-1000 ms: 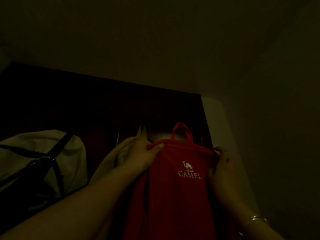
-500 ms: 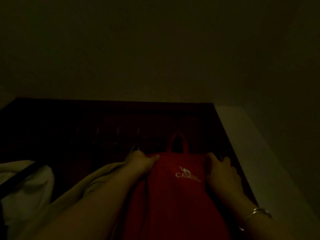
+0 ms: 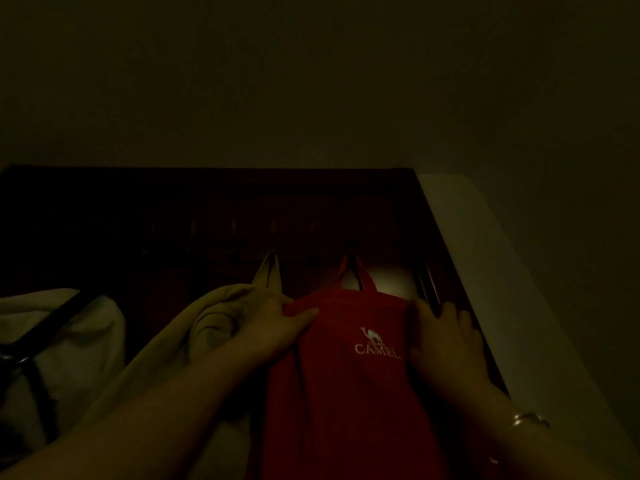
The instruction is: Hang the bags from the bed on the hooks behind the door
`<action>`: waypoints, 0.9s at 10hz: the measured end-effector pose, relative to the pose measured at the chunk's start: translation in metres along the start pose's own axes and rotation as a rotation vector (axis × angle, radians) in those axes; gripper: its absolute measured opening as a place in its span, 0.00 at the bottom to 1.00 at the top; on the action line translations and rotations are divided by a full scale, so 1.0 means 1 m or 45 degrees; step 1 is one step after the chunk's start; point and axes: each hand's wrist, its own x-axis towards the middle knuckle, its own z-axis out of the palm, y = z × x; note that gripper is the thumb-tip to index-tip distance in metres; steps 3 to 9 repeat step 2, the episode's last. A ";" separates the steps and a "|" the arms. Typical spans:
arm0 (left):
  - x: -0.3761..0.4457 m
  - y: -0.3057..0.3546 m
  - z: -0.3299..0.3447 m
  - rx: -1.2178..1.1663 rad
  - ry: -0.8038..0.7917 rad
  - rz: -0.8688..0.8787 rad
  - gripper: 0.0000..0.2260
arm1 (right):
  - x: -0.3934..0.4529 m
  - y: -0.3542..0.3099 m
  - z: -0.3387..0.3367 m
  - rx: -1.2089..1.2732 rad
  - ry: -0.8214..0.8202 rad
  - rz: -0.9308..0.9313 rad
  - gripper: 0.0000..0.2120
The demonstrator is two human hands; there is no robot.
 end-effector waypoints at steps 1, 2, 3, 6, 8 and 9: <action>-0.020 0.007 -0.011 0.048 0.048 0.111 0.16 | -0.014 -0.010 -0.028 -0.026 0.008 -0.025 0.19; -0.057 0.017 -0.044 0.025 0.061 0.178 0.10 | -0.041 -0.042 -0.069 -0.008 -0.051 -0.057 0.16; -0.057 0.017 -0.044 0.025 0.061 0.178 0.10 | -0.041 -0.042 -0.069 -0.008 -0.051 -0.057 0.16; -0.057 0.017 -0.044 0.025 0.061 0.178 0.10 | -0.041 -0.042 -0.069 -0.008 -0.051 -0.057 0.16; -0.057 0.017 -0.044 0.025 0.061 0.178 0.10 | -0.041 -0.042 -0.069 -0.008 -0.051 -0.057 0.16; -0.057 0.017 -0.044 0.025 0.061 0.178 0.10 | -0.041 -0.042 -0.069 -0.008 -0.051 -0.057 0.16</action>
